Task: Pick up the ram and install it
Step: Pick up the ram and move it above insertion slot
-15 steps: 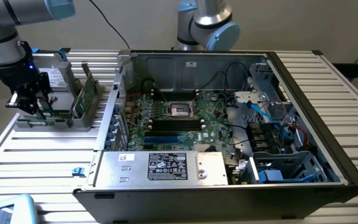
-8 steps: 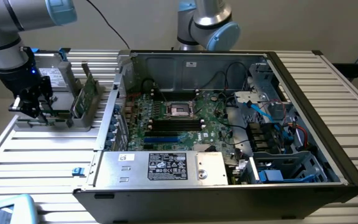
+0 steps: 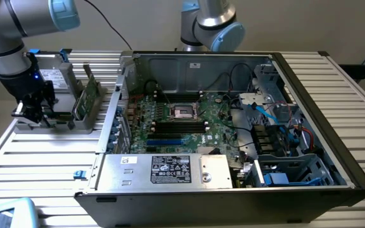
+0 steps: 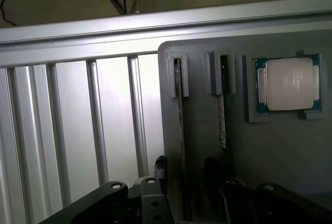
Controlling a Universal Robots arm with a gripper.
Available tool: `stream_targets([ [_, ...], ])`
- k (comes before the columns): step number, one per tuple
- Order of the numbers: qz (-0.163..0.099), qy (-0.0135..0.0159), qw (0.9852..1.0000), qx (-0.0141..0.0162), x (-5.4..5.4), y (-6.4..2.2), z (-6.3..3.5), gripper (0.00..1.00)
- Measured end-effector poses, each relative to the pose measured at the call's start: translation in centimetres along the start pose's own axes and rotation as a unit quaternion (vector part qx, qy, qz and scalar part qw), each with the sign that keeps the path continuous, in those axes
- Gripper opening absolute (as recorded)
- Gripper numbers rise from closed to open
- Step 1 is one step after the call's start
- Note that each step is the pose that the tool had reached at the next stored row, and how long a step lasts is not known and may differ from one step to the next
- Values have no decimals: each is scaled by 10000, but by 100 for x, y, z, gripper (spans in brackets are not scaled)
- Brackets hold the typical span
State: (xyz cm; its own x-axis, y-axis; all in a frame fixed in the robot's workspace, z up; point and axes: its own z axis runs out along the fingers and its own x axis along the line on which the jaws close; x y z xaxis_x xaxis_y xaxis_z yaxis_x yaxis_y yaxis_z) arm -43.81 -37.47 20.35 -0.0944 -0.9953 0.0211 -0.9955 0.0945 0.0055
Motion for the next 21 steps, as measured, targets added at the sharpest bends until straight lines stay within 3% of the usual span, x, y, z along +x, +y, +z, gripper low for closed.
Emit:
stream_targets([
  [9, 0, 0, 10000, 0, -1, 0, 42, 43],
  [17, 1, -8, 10000, 0, 7, 10, 45, 13],
  [21, 0, -20, 10000, 3, 11, 14, 37, 13],
])
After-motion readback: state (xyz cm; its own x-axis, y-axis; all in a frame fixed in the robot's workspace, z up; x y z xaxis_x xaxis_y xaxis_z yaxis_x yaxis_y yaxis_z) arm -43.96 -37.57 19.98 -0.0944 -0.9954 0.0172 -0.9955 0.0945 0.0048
